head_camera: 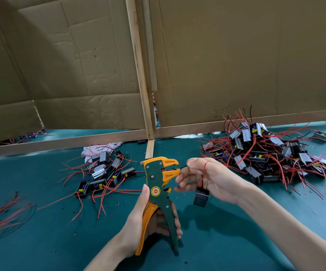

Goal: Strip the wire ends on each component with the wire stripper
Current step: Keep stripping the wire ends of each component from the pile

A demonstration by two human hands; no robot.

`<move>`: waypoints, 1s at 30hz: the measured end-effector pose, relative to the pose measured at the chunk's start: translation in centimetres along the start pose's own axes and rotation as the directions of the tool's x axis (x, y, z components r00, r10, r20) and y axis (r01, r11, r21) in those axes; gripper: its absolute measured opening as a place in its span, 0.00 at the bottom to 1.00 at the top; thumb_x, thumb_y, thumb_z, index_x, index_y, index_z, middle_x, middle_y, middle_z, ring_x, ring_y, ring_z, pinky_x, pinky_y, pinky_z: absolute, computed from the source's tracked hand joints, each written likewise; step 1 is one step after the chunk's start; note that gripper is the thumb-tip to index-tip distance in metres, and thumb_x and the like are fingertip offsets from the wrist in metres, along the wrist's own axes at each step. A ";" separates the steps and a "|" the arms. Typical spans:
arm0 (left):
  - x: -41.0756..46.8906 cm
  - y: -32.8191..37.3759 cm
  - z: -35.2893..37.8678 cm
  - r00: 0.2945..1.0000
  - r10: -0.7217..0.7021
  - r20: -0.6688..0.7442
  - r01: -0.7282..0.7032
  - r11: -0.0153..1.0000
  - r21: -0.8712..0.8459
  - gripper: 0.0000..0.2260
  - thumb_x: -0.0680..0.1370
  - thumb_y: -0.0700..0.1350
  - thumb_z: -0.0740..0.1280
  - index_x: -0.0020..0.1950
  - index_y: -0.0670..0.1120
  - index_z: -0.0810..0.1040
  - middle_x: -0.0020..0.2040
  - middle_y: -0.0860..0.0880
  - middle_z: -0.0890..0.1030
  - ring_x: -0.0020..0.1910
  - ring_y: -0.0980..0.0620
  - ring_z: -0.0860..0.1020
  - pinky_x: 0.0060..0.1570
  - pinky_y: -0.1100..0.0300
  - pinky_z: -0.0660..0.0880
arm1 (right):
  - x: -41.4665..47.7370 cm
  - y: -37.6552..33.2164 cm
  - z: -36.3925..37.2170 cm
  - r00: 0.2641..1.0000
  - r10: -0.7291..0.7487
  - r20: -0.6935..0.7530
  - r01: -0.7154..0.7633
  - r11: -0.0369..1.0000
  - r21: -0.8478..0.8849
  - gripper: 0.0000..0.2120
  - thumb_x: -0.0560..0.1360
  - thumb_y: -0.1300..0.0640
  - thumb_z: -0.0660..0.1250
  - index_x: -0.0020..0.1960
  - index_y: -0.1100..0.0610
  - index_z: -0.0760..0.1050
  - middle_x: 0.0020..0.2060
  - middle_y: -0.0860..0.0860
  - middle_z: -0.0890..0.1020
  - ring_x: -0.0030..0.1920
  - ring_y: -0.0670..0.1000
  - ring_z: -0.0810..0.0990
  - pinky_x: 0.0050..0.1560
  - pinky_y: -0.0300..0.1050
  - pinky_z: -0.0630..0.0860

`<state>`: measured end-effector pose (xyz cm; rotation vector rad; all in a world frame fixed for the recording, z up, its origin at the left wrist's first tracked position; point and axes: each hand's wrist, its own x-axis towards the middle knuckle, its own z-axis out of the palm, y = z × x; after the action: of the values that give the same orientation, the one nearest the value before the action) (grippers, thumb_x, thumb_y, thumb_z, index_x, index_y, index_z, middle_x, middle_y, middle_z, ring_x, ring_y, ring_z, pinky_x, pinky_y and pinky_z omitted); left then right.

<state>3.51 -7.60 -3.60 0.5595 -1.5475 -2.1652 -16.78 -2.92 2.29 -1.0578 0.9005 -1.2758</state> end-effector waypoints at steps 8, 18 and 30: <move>0.1 0.0 -0.1 1.000 -0.005 0.004 0.004 1.000 0.024 0.37 0.69 0.72 0.53 0.45 0.38 0.80 0.41 0.35 0.77 0.40 0.38 0.79 0.44 0.47 0.77 | 0.0 0.0 0.1 1.000 -0.002 -0.006 0.002 1.000 -0.005 0.25 0.82 0.63 0.53 0.27 0.55 0.67 0.37 0.62 0.83 0.34 0.55 0.83 0.48 0.53 0.83; 0.4 -1.5 0.2 0.971 0.028 -0.237 -0.009 0.997 0.081 0.39 0.58 0.81 0.56 0.31 0.43 0.76 0.30 0.42 0.73 0.25 0.46 0.73 0.29 0.58 0.72 | 0.3 0.3 0.0 0.999 0.003 0.032 -0.003 1.000 0.005 0.18 0.82 0.63 0.52 0.34 0.57 0.63 0.36 0.61 0.81 0.33 0.54 0.81 0.48 0.55 0.82; 0.7 -0.6 0.4 0.985 0.057 -0.161 -0.072 0.993 -0.092 0.36 0.69 0.69 0.52 0.44 0.37 0.81 0.40 0.34 0.79 0.40 0.37 0.80 0.43 0.46 0.78 | 0.4 0.0 -0.1 0.998 0.014 -0.057 -0.018 0.997 -0.080 0.20 0.77 0.46 0.59 0.35 0.60 0.71 0.28 0.48 0.60 0.29 0.49 0.57 0.44 0.47 0.80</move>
<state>2.63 -7.55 -4.14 0.6239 -1.3510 -2.0810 -16.82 -3.29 2.31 -1.0799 1.0082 -1.2700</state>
